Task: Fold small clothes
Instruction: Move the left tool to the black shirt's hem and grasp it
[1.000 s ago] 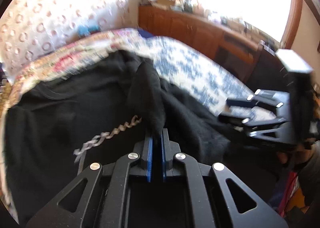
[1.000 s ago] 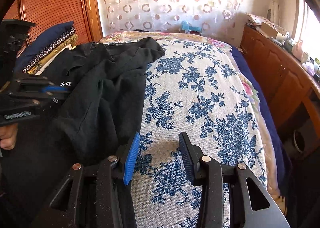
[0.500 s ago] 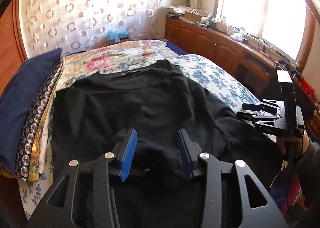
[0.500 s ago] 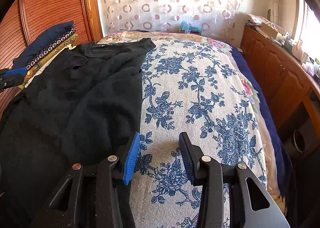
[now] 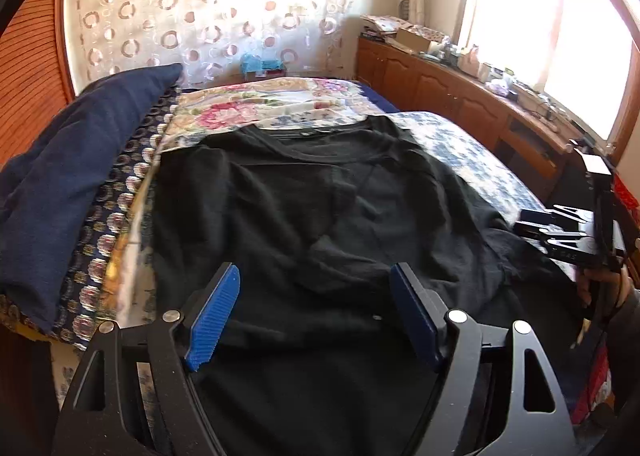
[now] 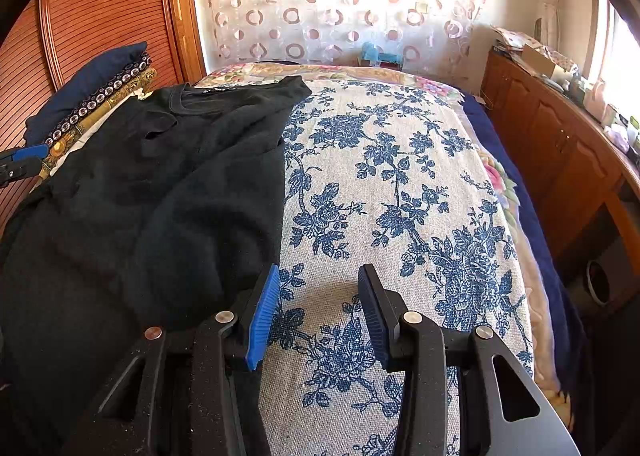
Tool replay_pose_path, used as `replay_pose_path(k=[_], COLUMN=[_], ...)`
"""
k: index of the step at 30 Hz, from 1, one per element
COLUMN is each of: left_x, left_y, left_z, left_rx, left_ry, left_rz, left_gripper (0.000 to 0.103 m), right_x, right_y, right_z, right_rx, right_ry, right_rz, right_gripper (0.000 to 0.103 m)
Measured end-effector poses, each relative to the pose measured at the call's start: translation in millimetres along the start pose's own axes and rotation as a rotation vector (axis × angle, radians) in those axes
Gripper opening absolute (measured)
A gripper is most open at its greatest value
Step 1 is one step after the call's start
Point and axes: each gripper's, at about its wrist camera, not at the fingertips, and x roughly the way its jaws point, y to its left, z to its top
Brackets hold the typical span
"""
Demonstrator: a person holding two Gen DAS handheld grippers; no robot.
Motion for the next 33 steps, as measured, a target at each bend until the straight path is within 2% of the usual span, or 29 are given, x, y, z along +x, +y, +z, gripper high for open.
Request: replay_pose_path(k=[4,11,13,17,22,33], left_x=[2,26,37,47,70,119], left_y=[15,40,45,51,59,72], left_z=[10,34,43,58,78,92], left_rx=[0.006,0.033,0.044,0.059,0.092,0.106], left_ry=[-0.013,0.022,0.040,0.071,0.120,0.197], left_rz=[0.073,0.130,0.134,0.151,0.219,0.248], left_gripper=[0.078,0.077,0.067,0.055,0.052,0.052], right_x=[0,0,1,2,3,67], right_y=[0,0,0,0,-2,10], right_z=[0,0,0,8,45,119], right_rx=[-0.001,-0.001,-0.001,-0.027,-0.040,-0.095], right_ry=[0.000,0.000,0.001,0.024,-0.005,-0.003], right_rz=[0.000,0.000,0.001,0.020,0.075,0.136], right_gripper=[0.043,0.043,0.043,0.043,0.043,0.043])
